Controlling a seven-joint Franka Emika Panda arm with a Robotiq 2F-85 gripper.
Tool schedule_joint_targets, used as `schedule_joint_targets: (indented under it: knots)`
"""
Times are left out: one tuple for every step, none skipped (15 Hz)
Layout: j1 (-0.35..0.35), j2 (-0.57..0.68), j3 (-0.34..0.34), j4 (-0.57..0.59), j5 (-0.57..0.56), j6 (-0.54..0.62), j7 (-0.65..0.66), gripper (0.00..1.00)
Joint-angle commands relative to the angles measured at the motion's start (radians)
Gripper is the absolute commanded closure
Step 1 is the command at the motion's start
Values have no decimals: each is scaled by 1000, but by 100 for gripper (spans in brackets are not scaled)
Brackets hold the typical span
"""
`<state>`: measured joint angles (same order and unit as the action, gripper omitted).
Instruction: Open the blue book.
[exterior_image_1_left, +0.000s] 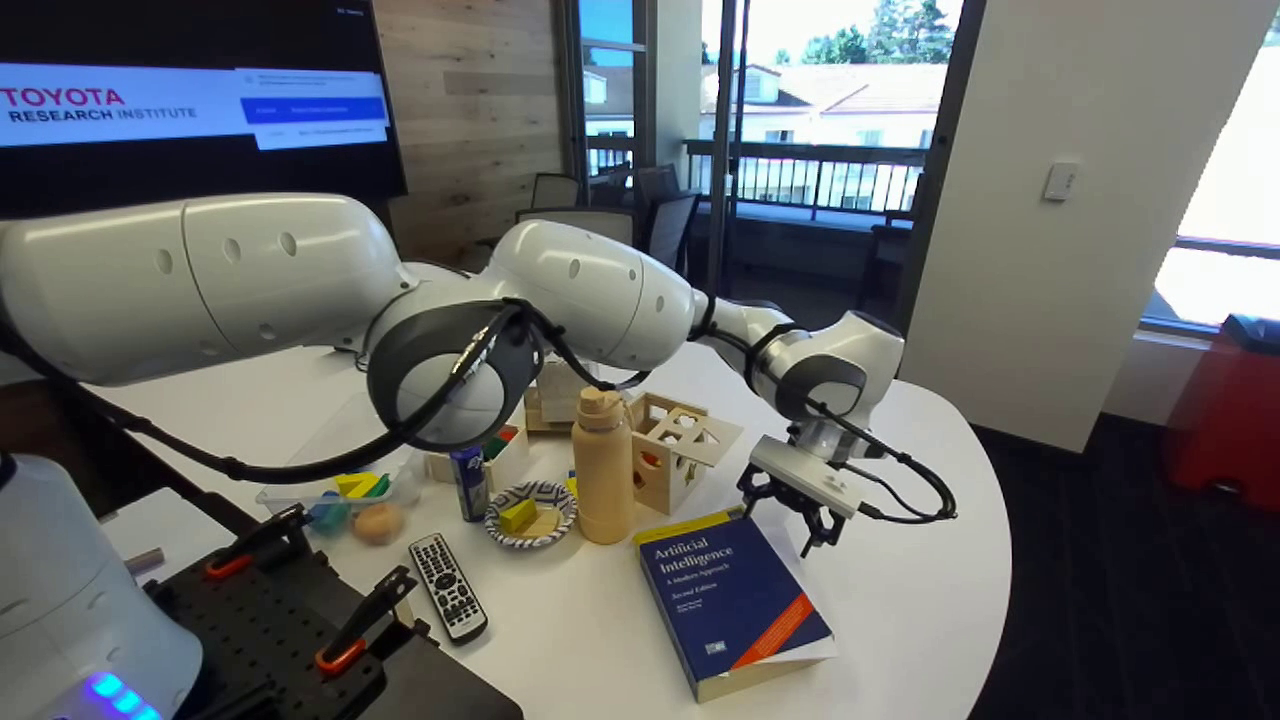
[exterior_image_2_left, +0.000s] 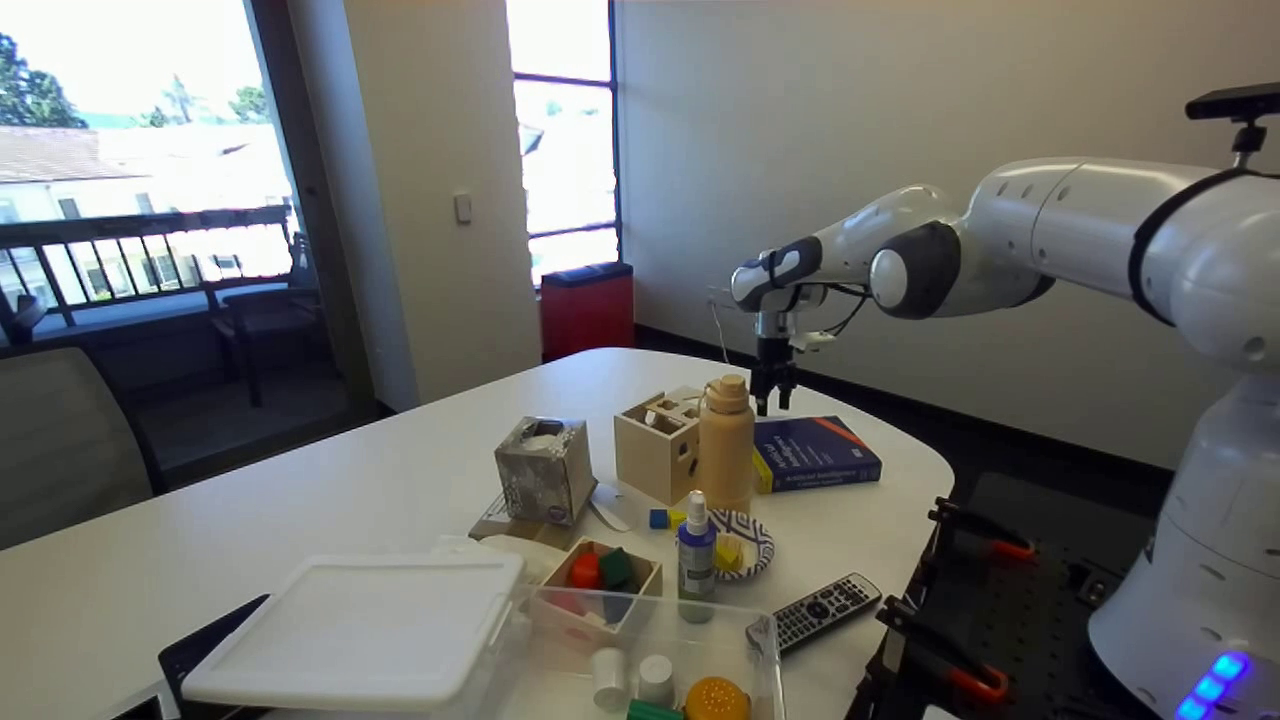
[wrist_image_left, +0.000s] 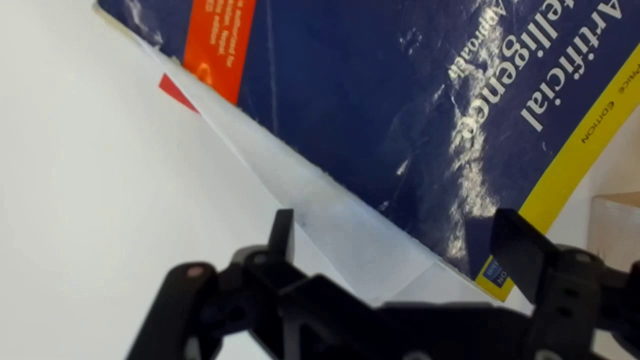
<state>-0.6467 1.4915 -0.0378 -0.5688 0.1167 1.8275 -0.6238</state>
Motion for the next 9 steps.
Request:
schedule_joint_targets:
  knots:
    - [-3,0,-5,-29,-35,17,55,0]
    - [-4,0,-7,-35,-43,18,67,0]
    - [-4,1,-8,-41,-49,15,71,0]
    - [-4,1,-9,-45,-55,11,79,0]
    - [-3,1,-11,-51,-61,4,83,0]
    - [-2,1,-14,-54,-66,-7,87,0]
    - [-1,1,-16,-59,-71,-22,93,0]
    - [0,1,-16,-61,-77,-32,96,0]
    - [0,1,-14,-57,-80,-51,91,0]
